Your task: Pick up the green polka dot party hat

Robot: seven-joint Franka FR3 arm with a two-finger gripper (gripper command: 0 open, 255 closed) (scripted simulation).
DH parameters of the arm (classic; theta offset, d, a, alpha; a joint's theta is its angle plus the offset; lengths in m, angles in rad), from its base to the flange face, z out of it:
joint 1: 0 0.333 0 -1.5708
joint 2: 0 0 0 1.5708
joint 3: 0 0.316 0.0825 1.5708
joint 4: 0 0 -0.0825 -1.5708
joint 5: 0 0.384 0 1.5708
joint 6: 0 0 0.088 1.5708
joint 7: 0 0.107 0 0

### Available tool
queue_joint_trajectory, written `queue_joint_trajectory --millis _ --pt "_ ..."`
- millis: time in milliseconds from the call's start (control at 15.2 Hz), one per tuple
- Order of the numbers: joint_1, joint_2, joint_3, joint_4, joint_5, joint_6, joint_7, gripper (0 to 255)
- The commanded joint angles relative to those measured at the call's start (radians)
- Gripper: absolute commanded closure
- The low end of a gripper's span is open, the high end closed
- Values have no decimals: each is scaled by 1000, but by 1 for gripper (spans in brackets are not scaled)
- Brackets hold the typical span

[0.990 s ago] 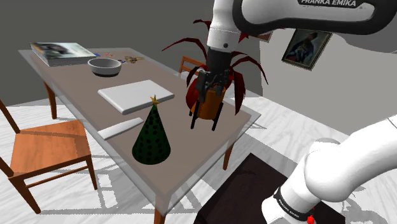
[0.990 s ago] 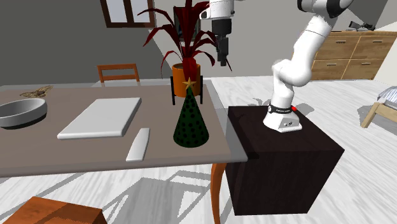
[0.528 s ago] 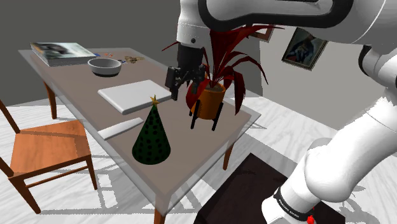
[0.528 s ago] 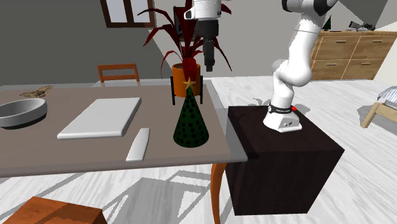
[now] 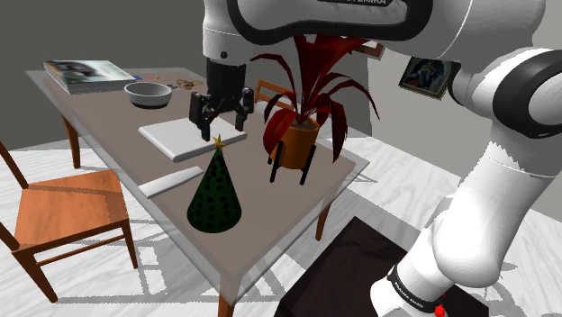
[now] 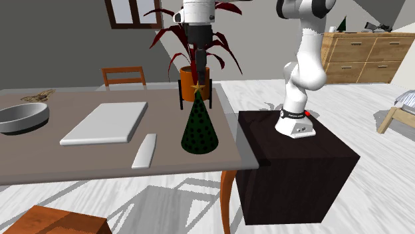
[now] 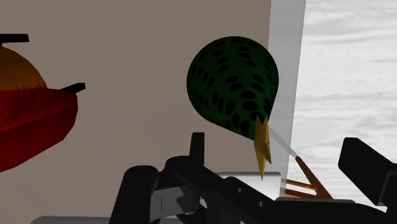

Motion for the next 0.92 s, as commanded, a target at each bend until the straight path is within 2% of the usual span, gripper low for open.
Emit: queue_joint_trajectory --millis 0,396,462,858 --pt "1 1 1 -23 -1 25 3 0" --pt "-1 -1 -1 -87 -1 87 4 0" --pt "-1 -1 0 -89 -1 89 4 255" --pt "-1 -1 -1 -89 -1 89 3 255"
